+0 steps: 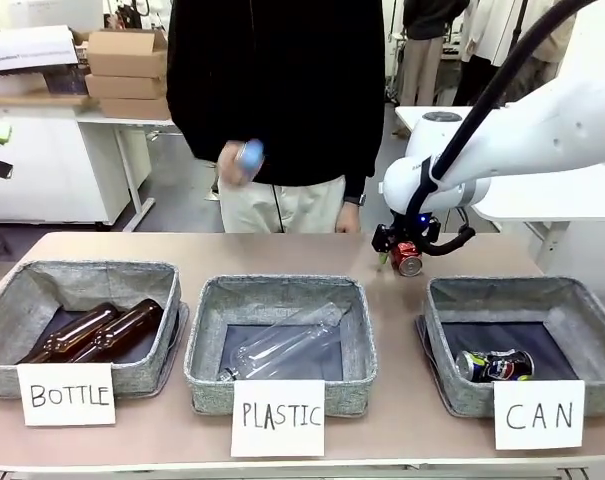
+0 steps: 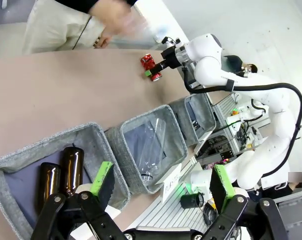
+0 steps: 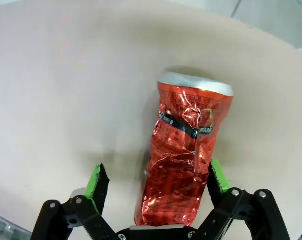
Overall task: Sort the can waste into the basket.
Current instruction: Pick up the can waste from the table and place it in the right Fabric basket.
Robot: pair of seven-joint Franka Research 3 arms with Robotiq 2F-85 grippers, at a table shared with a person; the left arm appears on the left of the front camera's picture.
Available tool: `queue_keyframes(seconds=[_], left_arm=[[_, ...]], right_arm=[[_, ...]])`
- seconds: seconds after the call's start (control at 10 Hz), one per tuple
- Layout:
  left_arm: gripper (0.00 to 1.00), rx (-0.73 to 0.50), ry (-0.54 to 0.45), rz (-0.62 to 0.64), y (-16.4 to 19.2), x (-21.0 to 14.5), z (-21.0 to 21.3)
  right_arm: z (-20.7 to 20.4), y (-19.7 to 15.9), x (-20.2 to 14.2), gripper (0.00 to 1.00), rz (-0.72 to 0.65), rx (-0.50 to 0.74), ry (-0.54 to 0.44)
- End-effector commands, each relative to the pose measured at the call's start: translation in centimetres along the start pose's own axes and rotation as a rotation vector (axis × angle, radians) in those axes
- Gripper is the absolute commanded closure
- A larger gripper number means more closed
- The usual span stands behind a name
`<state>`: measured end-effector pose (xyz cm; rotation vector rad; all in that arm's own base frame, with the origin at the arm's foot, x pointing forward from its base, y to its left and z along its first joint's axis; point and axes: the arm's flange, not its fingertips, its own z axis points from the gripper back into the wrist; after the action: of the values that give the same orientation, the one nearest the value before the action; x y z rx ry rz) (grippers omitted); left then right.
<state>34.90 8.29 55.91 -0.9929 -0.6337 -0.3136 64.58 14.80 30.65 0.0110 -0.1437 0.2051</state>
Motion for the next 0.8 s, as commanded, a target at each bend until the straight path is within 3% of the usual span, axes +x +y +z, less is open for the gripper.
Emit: queue_keyframes(seconds=[0.0,0.1,0.2,0.3,0.4,0.5,0.6,0.7], left_arm=[[0.0,-0.003,0.007,0.002,-0.31,0.03,0.2],[0.0,-0.003,0.007,0.002,-0.31,0.03,0.2],[0.0,-0.003,0.007,0.002,-0.31,0.03,0.2],[0.0,-0.003,0.007,0.002,-0.31,0.03,0.2],[0.0,-0.003,0.007,0.002,-0.31,0.03,0.2],[0.0,-0.003,0.007,0.002,-0.31,0.03,0.2],[0.0,-0.003,0.007,0.002,-0.31,0.03,0.2],[0.0,-0.003,0.007,0.002,-0.31,0.03,0.2]], right_arm=[[0.32,0.12,0.77,0.0,-0.042,-0.068,0.018],[0.21,0.18,0.71,0.0,-0.044,-0.07,0.023],[0.03,0.14,0.77,0.57,-0.069,-0.078,0.035],[-0.01,0.21,0.74,0.57,-0.069,-0.075,0.032],[-0.02,0.18,0.72,1.0,-0.075,-0.079,0.029],[0.05,0.01,0.73,0.62,-0.087,-0.088,0.029],[0.17,-0.1,0.74,1.0,-0.092,-0.09,0.027],[0.3,-0.16,0.74,1.0,-0.095,-0.085,0.024]])
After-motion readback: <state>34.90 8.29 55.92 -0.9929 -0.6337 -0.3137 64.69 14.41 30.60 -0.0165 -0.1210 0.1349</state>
